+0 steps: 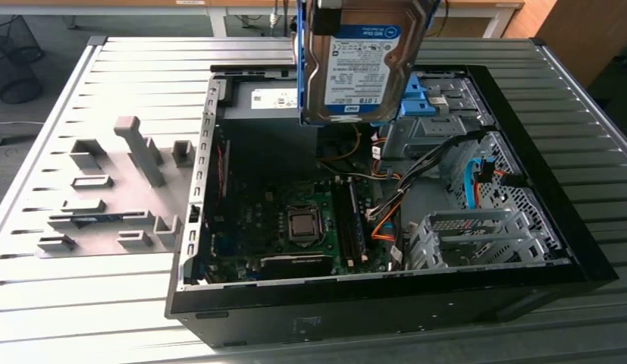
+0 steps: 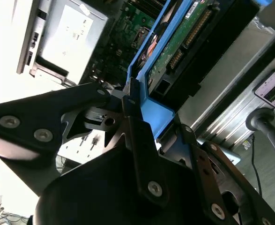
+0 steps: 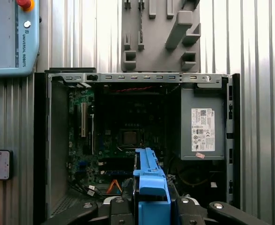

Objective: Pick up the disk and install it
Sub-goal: 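Insert the disk into the insertion slot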

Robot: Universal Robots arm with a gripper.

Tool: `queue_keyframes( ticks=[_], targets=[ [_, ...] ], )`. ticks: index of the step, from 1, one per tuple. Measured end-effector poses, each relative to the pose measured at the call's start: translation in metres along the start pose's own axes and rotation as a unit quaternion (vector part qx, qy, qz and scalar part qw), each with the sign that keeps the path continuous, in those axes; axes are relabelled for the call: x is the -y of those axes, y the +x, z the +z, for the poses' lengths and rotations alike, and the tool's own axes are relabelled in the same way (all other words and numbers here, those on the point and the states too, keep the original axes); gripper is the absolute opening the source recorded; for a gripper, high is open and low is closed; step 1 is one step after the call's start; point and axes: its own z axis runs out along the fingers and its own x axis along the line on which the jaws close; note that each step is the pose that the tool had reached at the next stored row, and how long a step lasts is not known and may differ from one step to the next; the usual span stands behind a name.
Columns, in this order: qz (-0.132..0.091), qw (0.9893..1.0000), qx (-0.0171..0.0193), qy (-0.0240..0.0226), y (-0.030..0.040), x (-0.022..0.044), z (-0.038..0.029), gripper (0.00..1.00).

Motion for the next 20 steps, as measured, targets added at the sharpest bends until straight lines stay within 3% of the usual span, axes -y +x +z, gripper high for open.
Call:
queue_keyframes(
  ticks=[8, 12, 14, 20],
  targets=[
    [0.0, 1.0, -0.0003, 0.0, 0.0289, 0.0006, 0.0005, 0.36],
    [0.0, 1.0, -0.0029, 0.0, 0.0359, 0.0014, 0.0005, 0.36],
    [0.0, 1.0, -0.0029, 0.0, 0.0359, 0.006, 0.0007, 0.36],
    [0.0, 1.0, -0.0029, -0.0002, 0.0355, 0.0292, 0.0017, 0.36]
  ],
)
